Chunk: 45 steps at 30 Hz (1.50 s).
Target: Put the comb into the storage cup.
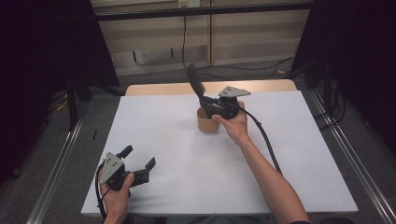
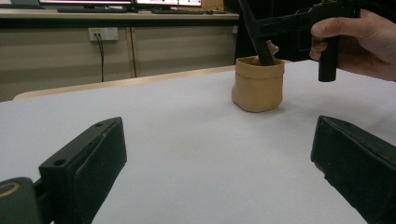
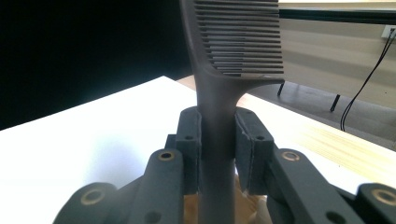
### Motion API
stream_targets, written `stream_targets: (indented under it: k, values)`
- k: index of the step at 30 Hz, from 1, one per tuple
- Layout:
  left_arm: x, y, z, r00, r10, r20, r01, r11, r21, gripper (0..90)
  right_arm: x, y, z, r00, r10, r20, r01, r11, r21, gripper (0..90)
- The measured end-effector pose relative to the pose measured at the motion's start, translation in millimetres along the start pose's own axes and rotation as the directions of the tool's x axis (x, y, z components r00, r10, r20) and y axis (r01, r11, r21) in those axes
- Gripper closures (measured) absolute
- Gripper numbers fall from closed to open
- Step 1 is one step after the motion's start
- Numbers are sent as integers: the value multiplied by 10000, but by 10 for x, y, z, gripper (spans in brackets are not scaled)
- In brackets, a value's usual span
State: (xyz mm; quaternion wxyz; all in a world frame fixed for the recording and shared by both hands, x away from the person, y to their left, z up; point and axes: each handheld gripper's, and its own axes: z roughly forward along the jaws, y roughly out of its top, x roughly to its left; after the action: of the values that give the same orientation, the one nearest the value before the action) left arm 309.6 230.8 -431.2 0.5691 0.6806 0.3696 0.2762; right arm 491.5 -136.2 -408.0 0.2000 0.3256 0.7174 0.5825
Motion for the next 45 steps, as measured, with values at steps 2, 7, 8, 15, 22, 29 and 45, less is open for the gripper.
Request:
stream_targets:
  k: [2, 7, 8, 15, 22, 29, 45]
  values:
    - [2, 0, 2, 10000, 37, 9, -37, 10000, 8, 34, -4, -7, -4, 10000, 13, -34, -13, 10000, 11, 732]
    - [-1, 2, 0, 10000, 20, -4, -20, 10000, -19, 34, -9, -43, -3, 10000, -20, -14, 20, 9998, 219, 731]
    - [0, 2, -1, 10000, 12, -4, -12, 10000, -17, 34, -10, -57, 0, 10000, -25, 2, 25, 9997, 236, 731]
    - [2, 1, -1, 10000, -16, -2, 16, 10000, -63, 34, 9, -90, 17, 9999, -162, -49, 164, 9990, 409, 731]
    - [-1, 0, -2, 10000, -28, -23, 28, 10000, -46, 34, 16, -112, 16, 9996, -262, -55, 265, 9980, 575, 730]
    - [1, 0, -1, 10000, 4, -17, -4, 10000, -2, 34, 35, -126, -21, 9994, -332, -75, 336, 9980, 529, 730]
    - [-5, -3, 12, 10000, 46, 34, -46, 10000, 59, 34, 82, -184, -27, 9987, -508, 66, 498, 9934, 1036, 726]
